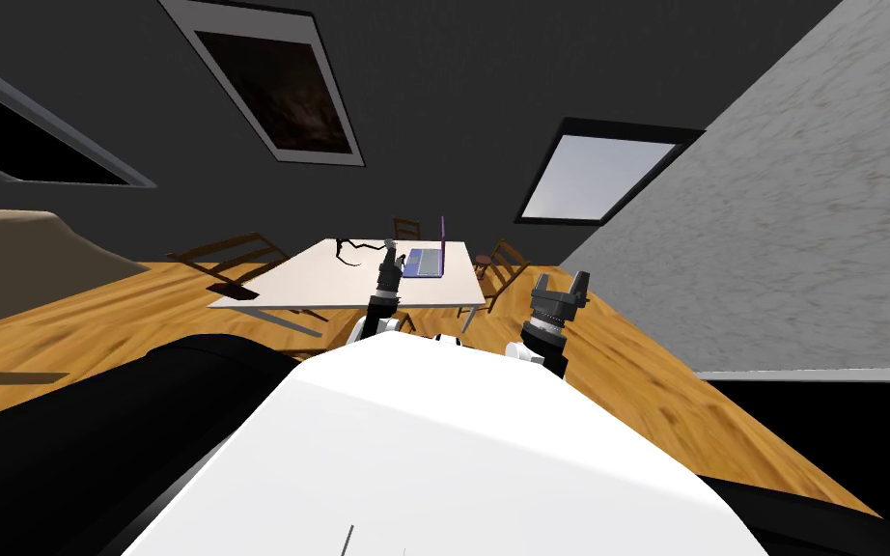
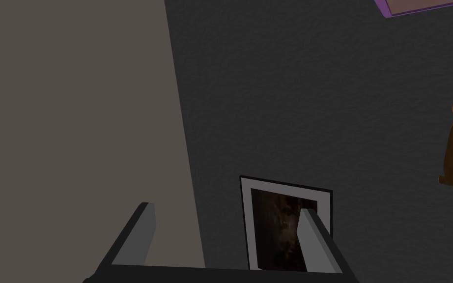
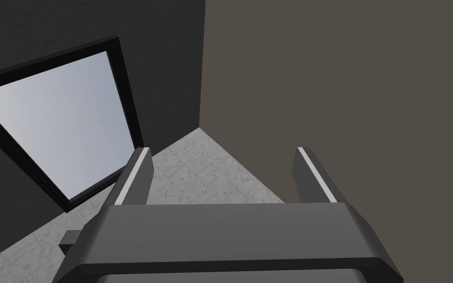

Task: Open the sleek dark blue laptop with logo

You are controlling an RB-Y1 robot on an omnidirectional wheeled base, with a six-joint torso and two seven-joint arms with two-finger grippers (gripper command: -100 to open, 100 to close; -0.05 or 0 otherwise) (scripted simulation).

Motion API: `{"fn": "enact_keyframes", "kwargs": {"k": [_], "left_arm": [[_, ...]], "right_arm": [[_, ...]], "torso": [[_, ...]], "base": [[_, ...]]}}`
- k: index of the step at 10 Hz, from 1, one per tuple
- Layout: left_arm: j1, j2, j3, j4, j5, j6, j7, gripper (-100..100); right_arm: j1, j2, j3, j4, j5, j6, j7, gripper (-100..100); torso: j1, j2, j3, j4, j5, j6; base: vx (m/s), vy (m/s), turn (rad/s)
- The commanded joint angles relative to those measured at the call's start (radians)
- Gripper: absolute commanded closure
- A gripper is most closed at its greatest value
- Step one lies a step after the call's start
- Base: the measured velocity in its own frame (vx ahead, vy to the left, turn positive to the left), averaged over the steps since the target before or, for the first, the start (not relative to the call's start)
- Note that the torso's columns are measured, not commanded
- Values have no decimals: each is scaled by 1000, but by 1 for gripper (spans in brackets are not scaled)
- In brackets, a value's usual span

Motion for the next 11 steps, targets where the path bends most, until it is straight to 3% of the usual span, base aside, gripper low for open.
{"fn": "enact_keyframes", "kwargs": {"k": [1, 4, 11], "left_arm": [[-13, 48, 11, 19, -6, 6, -8, -100], [-55, 106, 49, 82, -25, 26, -35, -100], [-165, 134, 146, 247, -75, 79, -104, -100]], "right_arm": [[0, 0, 0, 0, 0, 0, 0, 0], [0, 0, 0, 1, 0, 0, 0, 0], [0, 0, 0, 1, 0, 0, 0, 0]], "torso": [[-1, 34, -69, 33, 0, 0], [-2, 46, -94, 46, 0, 0], [0, 46, -94, 47, 0, 0]], "base": [[7, -27, -26], [13, -62, -46], [27, -67, -54]]}}
